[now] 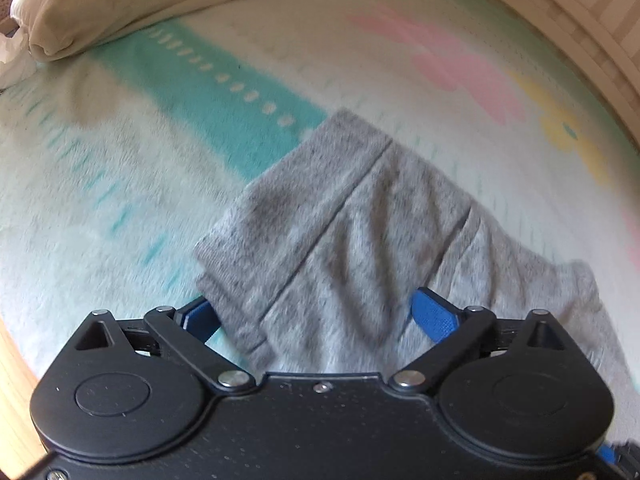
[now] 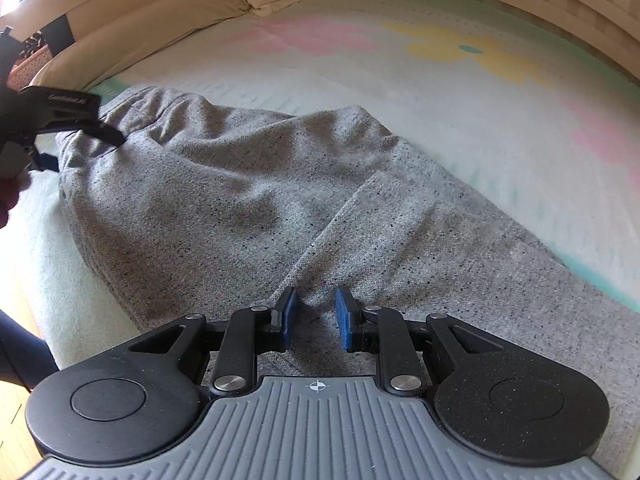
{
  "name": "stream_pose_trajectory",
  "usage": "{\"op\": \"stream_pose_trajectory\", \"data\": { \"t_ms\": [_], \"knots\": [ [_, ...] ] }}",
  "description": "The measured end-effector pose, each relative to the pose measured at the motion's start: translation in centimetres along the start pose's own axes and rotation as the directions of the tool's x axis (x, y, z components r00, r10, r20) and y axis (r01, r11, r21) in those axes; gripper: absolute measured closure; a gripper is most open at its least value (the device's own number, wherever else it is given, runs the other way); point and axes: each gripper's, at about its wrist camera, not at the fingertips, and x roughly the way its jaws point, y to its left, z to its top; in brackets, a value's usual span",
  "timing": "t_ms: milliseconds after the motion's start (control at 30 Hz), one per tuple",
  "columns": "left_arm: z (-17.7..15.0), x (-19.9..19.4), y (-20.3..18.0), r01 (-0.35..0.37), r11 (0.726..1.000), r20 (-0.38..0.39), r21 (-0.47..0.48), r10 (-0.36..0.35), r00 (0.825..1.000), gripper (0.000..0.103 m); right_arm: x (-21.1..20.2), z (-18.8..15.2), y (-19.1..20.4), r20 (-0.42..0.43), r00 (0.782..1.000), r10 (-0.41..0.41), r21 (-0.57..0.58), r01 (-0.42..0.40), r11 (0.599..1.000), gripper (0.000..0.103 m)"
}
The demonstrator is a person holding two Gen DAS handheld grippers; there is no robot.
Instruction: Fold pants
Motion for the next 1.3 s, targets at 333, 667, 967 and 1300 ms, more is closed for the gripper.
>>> {"op": "stream_pose_trajectory", "data": {
  "t_ms": [333,667,967,1300],
  "knots": [
    [0.5,-3.5,-1.7,0.069,0.997,0.130,0.041,-0.074,0.989,0.067,-1.5,0.0,0.9,0.014,0.998,0.055,-0.045,-0.055,0.997,0.097],
    [-0.7,-8.3,-5.5,0.108,0.962,0.254,0.253,-0.174,0.951,0.067,2.8,2.4,-5.1,0.044,0.996,0.083,0.317,-0.092,0.944,0.101],
    [-2.8,-12.9,-10.1,0.168,0.878,0.286,0.449,-0.320,0.903,0.070,-1.0,1.3,-6.5,0.093,0.992,0.090,0.322,-0.116,0.940,0.097],
    [-11.5,-13.4,-23.7,0.303,0.615,0.079,0.728,-0.515,0.854,0.070,-4.5,-3.4,-12.8,0.099,0.994,0.034,0.510,-0.080,0.857,0.097]
  ]
}}
